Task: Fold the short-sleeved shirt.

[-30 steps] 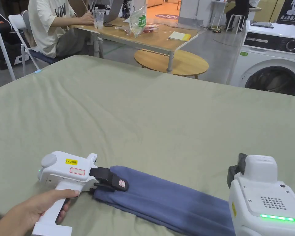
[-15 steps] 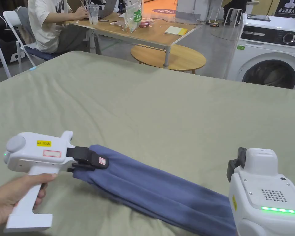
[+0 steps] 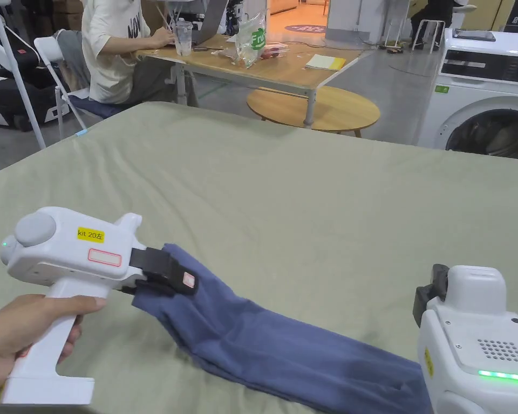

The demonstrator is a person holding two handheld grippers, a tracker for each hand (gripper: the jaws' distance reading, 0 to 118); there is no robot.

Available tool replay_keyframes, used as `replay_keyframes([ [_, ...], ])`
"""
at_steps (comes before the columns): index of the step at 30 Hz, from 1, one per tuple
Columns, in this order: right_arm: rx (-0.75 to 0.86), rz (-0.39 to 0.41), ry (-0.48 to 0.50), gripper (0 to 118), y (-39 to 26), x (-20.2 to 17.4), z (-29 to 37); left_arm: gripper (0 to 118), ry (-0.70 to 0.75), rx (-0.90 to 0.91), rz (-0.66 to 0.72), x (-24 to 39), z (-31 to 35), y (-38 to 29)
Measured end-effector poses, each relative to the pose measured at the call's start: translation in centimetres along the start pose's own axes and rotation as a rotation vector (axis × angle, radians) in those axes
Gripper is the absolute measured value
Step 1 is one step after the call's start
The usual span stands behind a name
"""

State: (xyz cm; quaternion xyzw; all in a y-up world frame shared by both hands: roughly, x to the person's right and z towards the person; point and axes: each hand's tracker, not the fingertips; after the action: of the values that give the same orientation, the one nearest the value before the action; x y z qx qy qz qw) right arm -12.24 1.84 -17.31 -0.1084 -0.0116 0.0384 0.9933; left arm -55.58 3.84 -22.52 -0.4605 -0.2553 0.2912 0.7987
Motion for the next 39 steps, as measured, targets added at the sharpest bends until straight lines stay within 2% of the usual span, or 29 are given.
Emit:
replay_keyframes([
  [8,-0.010,-0.007,-0.025,0,-0.3,1.5,0.5,4,-0.190,-0.108,0.061,5.7,-6.9,-0.9],
  [16,-0.026,-0.014,-0.058,0,-0.8,3.2,1.0,4,-0.062,-0.266,0.058,7.5,-17.3,-2.4],
  [22,-0.041,-0.021,-0.086,0,-1.1,4.3,1.2,4,0.068,-0.337,0.006,7.8,-21.2,-4.1],
  [24,-0.047,-0.027,-0.088,0,-1.2,4.7,1.1,12,0.078,-0.337,0.014,7.7,-21.8,-4.4],
  [26,-0.052,-0.031,-0.091,0,-1.3,4.8,1.1,28,0.063,-0.345,0.035,7.2,-21.9,-4.5],
  [28,-0.054,-0.029,-0.093,0,-1.4,4.9,1.1,50,0.007,-0.343,0.073,7.7,-21.5,-4.6],
  [29,-0.055,-0.029,-0.092,0,-1.4,4.9,1.1,55,-0.006,-0.346,0.064,7.9,-21.2,-4.6],
  [37,-0.047,-0.030,-0.094,0,-1.2,5.1,1.5,55,-0.074,-0.336,-0.035,11.3,-16.9,-3.7],
  [38,-0.047,-0.030,-0.095,0,-1.2,5.1,1.5,53,-0.078,-0.318,-0.052,11.6,-16.2,-3.5],
  [39,-0.046,-0.032,-0.094,0,-1.1,5.1,1.6,45,-0.086,-0.286,-0.083,11.9,-15.3,-3.1],
])
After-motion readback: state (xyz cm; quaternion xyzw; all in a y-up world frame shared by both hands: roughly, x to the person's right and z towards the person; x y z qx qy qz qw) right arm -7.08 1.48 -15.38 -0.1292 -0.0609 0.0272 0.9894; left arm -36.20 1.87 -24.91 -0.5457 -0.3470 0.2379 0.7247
